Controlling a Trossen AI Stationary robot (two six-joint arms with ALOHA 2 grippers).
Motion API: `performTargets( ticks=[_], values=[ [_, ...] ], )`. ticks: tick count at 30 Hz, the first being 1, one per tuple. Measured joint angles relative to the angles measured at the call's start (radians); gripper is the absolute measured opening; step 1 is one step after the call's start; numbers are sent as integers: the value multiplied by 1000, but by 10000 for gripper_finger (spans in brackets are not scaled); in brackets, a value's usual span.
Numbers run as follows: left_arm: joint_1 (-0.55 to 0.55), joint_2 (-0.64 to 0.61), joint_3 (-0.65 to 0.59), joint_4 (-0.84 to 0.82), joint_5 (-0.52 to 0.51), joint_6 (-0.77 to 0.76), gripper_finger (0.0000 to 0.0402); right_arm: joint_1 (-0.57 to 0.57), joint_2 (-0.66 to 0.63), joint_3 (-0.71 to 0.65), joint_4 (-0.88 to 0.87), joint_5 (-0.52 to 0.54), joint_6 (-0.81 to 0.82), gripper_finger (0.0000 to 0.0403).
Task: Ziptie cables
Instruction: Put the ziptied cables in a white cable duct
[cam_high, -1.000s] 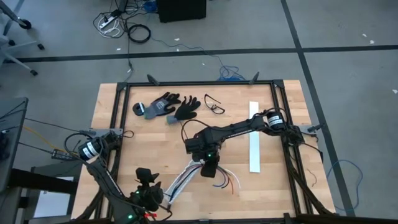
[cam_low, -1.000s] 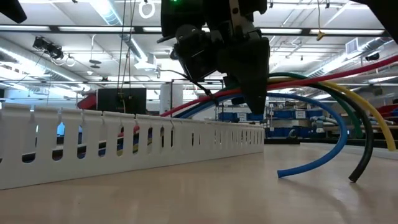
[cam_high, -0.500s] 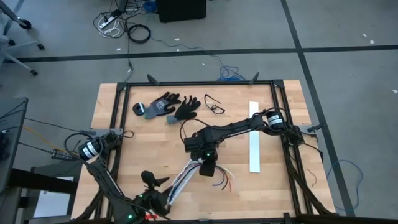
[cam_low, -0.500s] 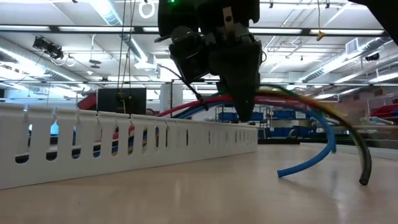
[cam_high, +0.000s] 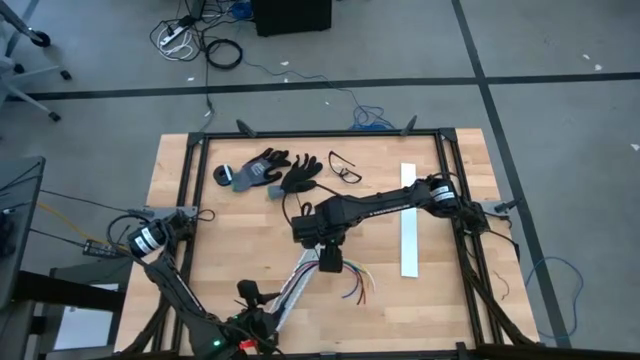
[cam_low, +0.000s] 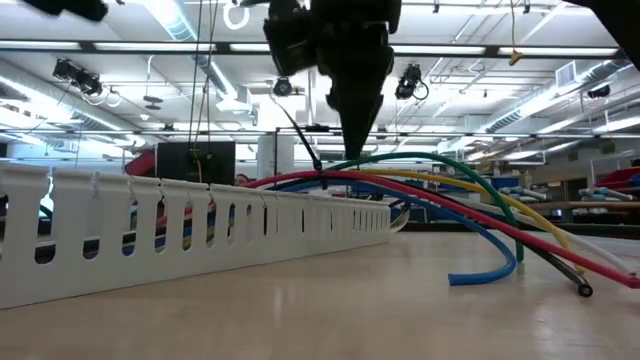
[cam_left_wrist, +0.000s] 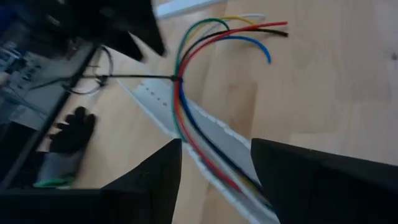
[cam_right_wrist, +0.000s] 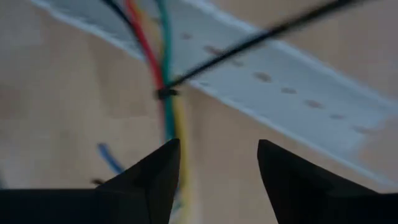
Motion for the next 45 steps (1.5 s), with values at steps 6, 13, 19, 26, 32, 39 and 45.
performTargets(
  ticks=[6,13,19,26,32,39,45],
  values=[
    [5,0,-110,157,32,10,188,55,0,123,-171,235,7,204],
    [7,0,-150,166,10,11,188,236,-1,185,-306,363,214,184],
    [25,0,-150,194,7,86,188,385,-1,67,76,360,237,122],
    [60,0,-150,324,37,245,183,353,0,-132,216,440,290,10],
    [98,0,-151,326,31,247,160,345,-1,-275,344,425,302,1],
    [149,9,-151,345,123,276,157,341,-1,-402,264,591,400,0],
    [170,46,-148,455,190,359,157,334,-1,-414,206,700,408,0]
  ],
)
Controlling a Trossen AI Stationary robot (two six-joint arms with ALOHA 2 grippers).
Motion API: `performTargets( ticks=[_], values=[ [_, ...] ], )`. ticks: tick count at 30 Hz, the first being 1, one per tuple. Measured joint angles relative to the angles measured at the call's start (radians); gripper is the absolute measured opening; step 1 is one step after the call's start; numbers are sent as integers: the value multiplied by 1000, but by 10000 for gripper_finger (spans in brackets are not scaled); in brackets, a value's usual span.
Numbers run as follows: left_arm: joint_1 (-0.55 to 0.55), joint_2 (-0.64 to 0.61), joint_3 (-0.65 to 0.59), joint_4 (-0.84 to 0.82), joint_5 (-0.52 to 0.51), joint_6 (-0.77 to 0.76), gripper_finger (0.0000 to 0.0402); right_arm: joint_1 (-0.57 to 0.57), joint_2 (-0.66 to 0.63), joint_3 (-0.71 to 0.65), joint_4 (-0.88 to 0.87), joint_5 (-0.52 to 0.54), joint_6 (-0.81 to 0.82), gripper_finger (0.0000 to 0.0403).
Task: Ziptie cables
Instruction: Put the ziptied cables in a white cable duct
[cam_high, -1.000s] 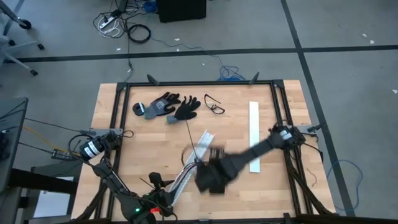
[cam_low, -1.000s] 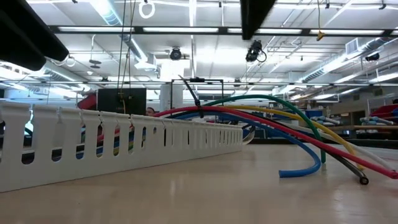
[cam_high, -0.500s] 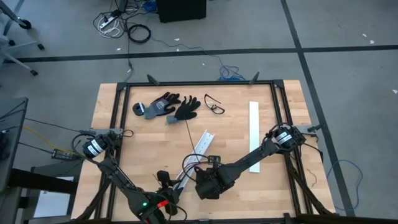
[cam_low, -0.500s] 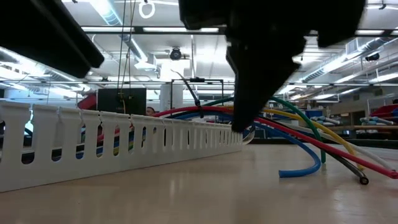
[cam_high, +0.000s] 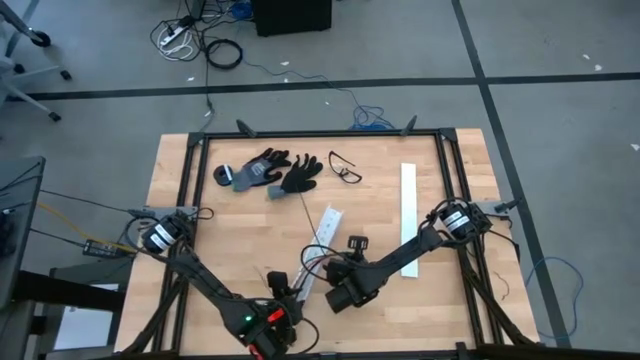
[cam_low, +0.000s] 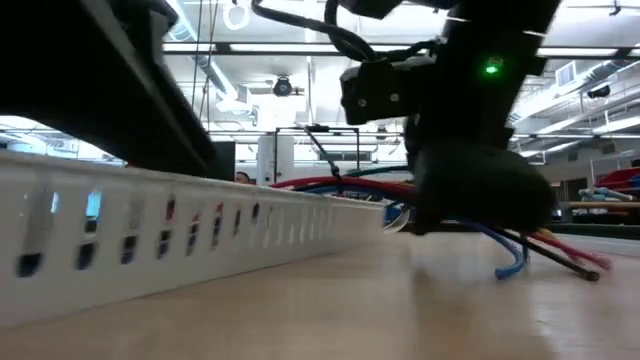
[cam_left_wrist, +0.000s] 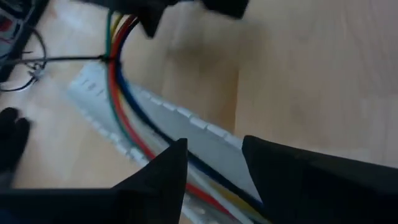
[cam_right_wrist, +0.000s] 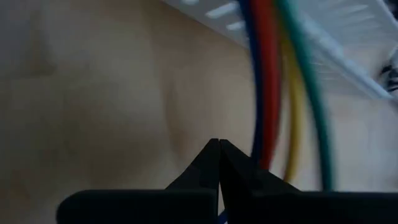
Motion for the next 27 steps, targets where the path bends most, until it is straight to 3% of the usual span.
performTargets(
  ticks=[11,22,27],
  values=[
    [10,14,-3,11,119,13,157,-79,0,26,40,204,-210,0],
    [6,12,-2,2,161,15,156,-115,-1,116,50,179,-447,0],
    [5,12,-2,0,163,15,156,-135,-2,114,123,50,-503,0]
  ],
)
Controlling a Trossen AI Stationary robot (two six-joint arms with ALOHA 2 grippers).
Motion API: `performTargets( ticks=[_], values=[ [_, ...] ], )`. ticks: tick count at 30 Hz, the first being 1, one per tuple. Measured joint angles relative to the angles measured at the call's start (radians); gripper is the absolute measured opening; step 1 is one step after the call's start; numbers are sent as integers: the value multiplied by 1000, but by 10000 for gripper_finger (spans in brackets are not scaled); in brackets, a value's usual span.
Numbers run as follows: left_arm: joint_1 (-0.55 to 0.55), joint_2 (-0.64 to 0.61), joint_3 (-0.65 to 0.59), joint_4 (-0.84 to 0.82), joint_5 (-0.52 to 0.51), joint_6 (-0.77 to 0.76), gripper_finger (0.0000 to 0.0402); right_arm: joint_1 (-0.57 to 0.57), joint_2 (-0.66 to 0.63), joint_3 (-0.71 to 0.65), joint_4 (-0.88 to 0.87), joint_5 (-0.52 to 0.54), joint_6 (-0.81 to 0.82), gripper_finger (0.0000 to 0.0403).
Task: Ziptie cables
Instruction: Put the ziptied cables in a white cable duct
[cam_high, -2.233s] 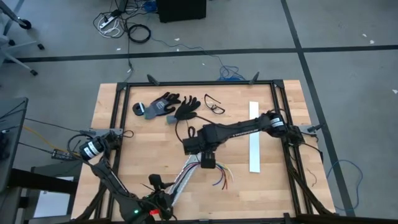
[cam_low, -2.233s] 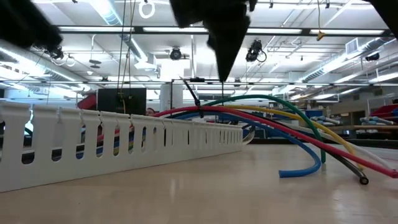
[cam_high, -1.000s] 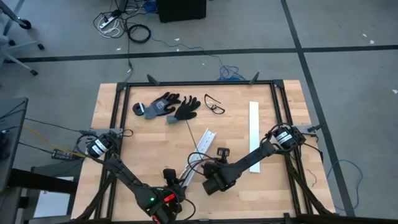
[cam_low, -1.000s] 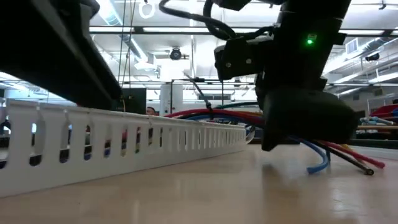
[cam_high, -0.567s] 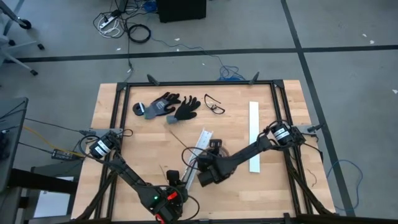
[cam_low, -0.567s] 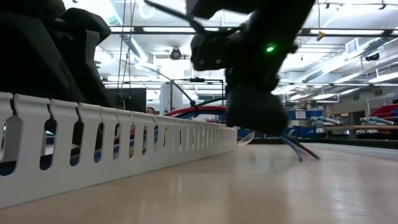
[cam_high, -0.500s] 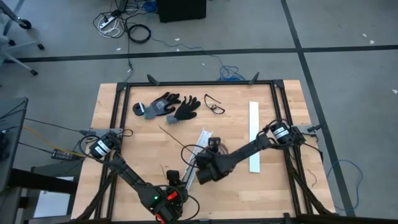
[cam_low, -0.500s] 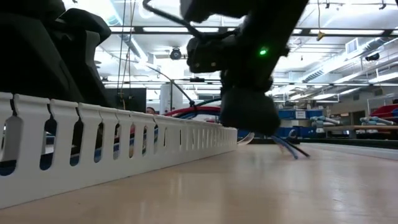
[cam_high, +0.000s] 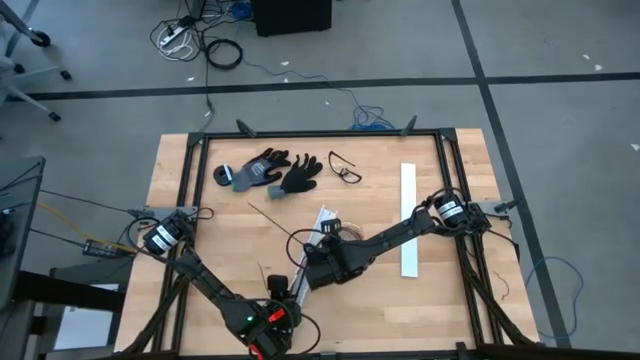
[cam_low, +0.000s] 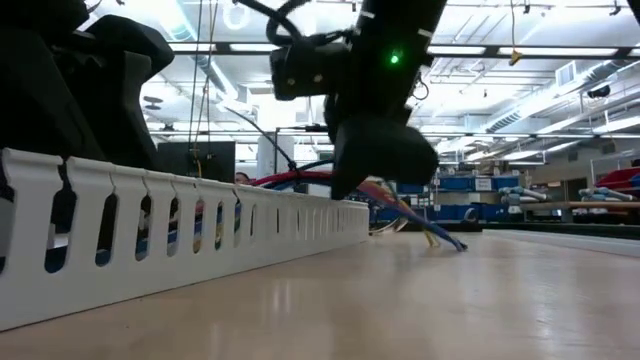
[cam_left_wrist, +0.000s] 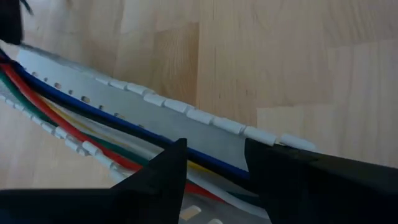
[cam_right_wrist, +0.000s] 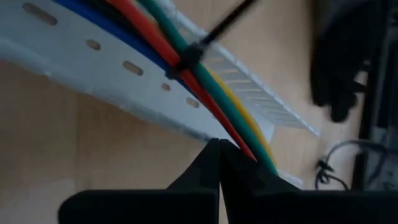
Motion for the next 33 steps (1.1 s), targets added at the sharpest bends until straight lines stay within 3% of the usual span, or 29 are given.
performTargets(
  ticks=[8,12,17,23,26,29,33],
  values=[
    [-19,0,-1,-8,17,-10,156,-70,-6,-67,183,-63,-126,0],
    [-28,0,-2,-14,36,-25,156,-84,-4,-61,192,-76,-160,0],
    [-33,0,0,-17,81,-22,156,-69,-9,-16,93,-123,-138,0],
    [-38,-3,2,-17,160,4,156,-14,-63,-9,-94,-287,-67,0],
    [-41,-3,2,-19,205,27,156,21,-97,-9,-182,-285,-30,0],
    [-45,-3,2,-21,232,29,156,38,-119,-9,-146,-356,10,0],
    [-47,-3,5,-23,245,29,156,66,-117,-52,40,-436,21,0]
  ],
)
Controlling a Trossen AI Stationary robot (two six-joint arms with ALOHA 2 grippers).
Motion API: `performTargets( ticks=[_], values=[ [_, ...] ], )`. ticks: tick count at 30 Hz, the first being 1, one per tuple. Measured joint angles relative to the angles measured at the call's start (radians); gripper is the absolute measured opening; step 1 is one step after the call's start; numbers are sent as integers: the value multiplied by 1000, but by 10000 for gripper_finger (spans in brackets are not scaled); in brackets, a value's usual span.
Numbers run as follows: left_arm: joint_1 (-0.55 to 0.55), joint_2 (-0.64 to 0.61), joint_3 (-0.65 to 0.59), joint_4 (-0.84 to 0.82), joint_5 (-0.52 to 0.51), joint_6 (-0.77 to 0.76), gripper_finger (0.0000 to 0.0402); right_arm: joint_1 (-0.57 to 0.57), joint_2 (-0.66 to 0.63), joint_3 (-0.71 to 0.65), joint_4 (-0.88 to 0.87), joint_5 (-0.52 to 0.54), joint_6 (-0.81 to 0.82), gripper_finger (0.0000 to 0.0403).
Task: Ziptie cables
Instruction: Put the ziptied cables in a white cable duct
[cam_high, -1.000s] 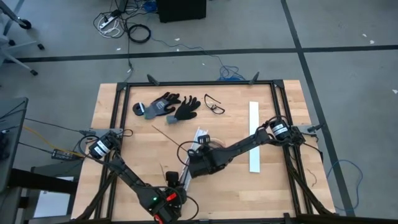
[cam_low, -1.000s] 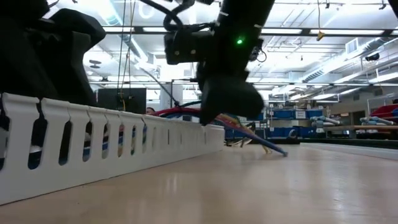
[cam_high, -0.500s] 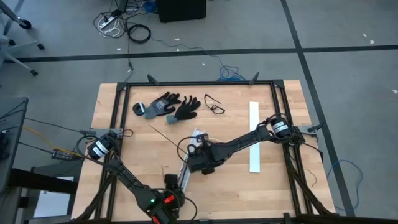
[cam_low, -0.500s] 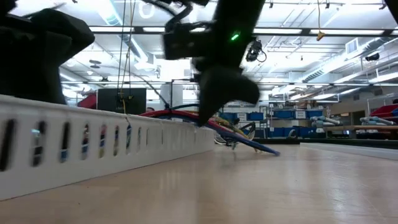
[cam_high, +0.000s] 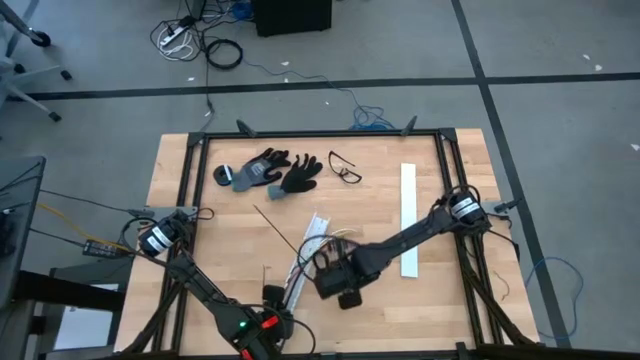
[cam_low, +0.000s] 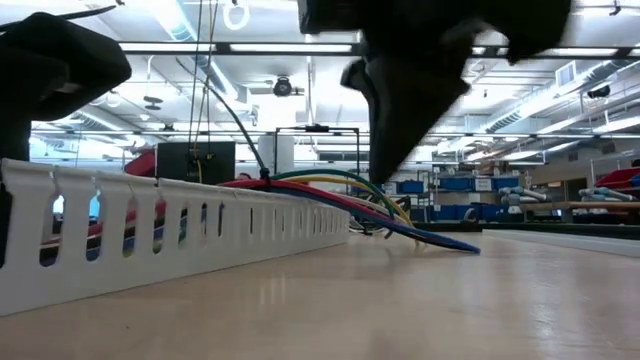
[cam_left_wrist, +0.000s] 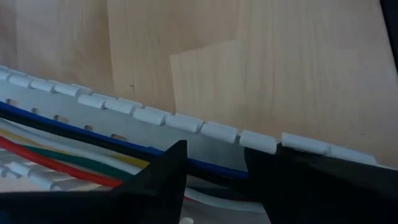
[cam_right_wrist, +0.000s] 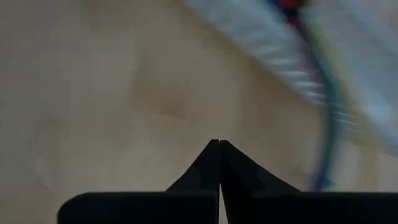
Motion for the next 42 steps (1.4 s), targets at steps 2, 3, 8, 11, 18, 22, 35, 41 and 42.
performTargets(
  ticks=[2,3,8,11,18,22,35,41,42],
  values=[
    [-5,0,0,1,0,0,156,9,5,-60,89,1,8,0],
    [-8,1,0,1,1,0,156,12,5,-95,127,21,17,0],
    [-27,1,0,8,40,2,156,-16,5,-236,231,179,68,0],
    [-38,1,-2,26,81,18,156,-40,-6,-322,311,235,91,0],
    [-57,2,-1,50,144,16,156,-72,5,-320,301,395,42,0],
    [-57,3,-2,54,175,14,156,-102,6,-262,292,445,-28,0],
    [-58,3,-2,58,198,14,156,-204,4,-216,467,380,-229,0],
    [-58,3,-2,58,202,14,156,-271,4,-216,484,376,-288,0],
    [-58,3,-2,58,202,14,156,-279,4,-216,493,369,-296,0]
  ],
)
